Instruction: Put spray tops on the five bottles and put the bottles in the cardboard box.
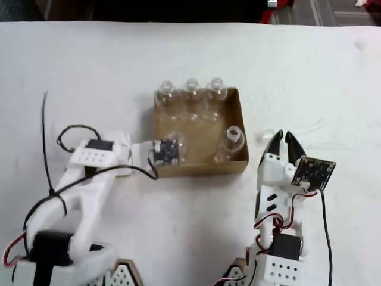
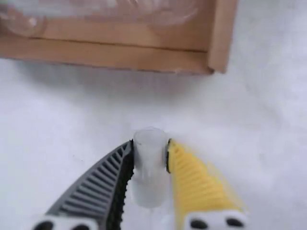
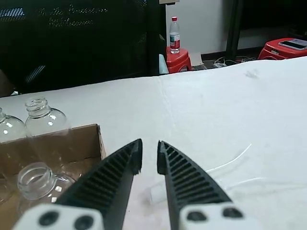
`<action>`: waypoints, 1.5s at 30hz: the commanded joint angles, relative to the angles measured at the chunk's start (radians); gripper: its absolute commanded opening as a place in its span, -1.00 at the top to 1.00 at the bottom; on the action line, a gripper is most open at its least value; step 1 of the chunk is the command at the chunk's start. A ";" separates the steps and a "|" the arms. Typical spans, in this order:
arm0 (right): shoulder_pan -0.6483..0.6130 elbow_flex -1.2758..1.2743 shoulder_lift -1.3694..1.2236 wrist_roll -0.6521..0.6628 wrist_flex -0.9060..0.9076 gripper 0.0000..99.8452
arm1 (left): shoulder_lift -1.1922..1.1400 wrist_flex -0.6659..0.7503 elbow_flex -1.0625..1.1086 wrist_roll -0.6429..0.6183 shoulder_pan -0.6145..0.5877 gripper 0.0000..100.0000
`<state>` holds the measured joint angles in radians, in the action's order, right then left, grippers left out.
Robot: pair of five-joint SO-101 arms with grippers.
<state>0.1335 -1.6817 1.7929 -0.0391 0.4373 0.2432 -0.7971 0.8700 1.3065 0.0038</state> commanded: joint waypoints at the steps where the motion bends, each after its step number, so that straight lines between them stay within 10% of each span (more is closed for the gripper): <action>1: -0.007 -0.009 0.004 0.011 -0.015 0.92 | 0.162 -0.153 -0.112 -0.092 0.039 0.86; 15: -0.005 -0.009 0.004 0.011 -0.013 0.92 | 0.638 -0.233 -0.123 -0.362 0.197 0.86; 30: -0.007 -0.009 0.004 0.011 -0.013 0.92 | 0.687 0.247 -0.140 -1.030 0.196 0.86; 38: -0.007 -0.009 0.004 0.011 -0.013 0.92 | 0.680 0.249 -0.287 -1.071 0.245 0.65; 45: -0.007 -0.009 0.004 0.011 -0.013 0.92 | 0.677 0.201 -0.331 -1.071 0.292 0.86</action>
<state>0.1335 -1.6817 1.7929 -0.0391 0.4373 0.9014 -0.5884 0.5953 0.2478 0.2478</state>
